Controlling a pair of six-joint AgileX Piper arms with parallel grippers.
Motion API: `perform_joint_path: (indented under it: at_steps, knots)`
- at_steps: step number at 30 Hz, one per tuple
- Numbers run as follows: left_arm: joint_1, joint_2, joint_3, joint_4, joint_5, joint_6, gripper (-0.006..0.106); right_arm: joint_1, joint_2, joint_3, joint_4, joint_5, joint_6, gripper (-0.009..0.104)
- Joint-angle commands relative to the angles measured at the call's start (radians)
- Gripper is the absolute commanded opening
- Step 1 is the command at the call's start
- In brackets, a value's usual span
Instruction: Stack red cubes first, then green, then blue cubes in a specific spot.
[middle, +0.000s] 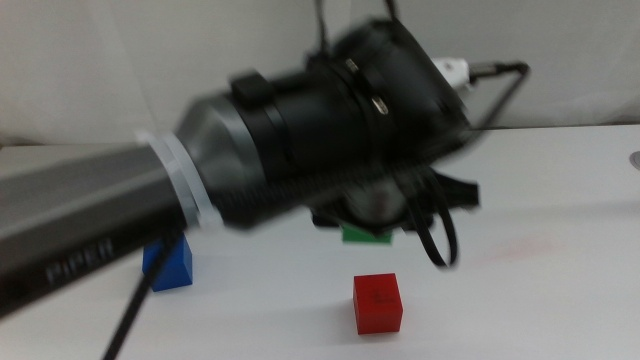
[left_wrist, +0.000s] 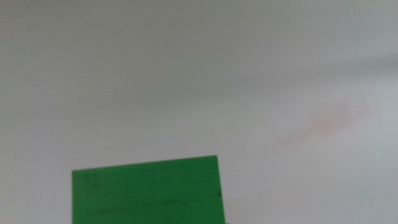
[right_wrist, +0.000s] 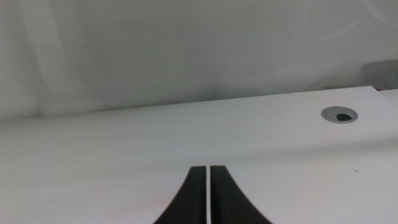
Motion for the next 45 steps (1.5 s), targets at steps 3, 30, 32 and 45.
perform_joint_path:
  at_steps: [3,30,32,45]
  knots:
    - [-0.069,-0.01,0.06,0.03,-0.021,-0.168,-0.003,-0.004,0.003,0.037,0.0,-0.021,-0.002,-0.003]
    - [-0.085,0.071,0.221,0.003,-0.186,-0.341,-0.003,-0.004,0.003,0.037,0.0,-0.018,-0.004,-0.003]
    - [-0.081,0.076,0.221,0.004,-0.204,-0.344,-0.003,-0.004,0.003,0.037,0.0,-0.018,-0.004,-0.003]
    - [-0.051,0.095,0.221,0.026,-0.22,-0.351,-0.003,-0.004,0.003,0.037,0.0,-0.021,-0.004,-0.003]
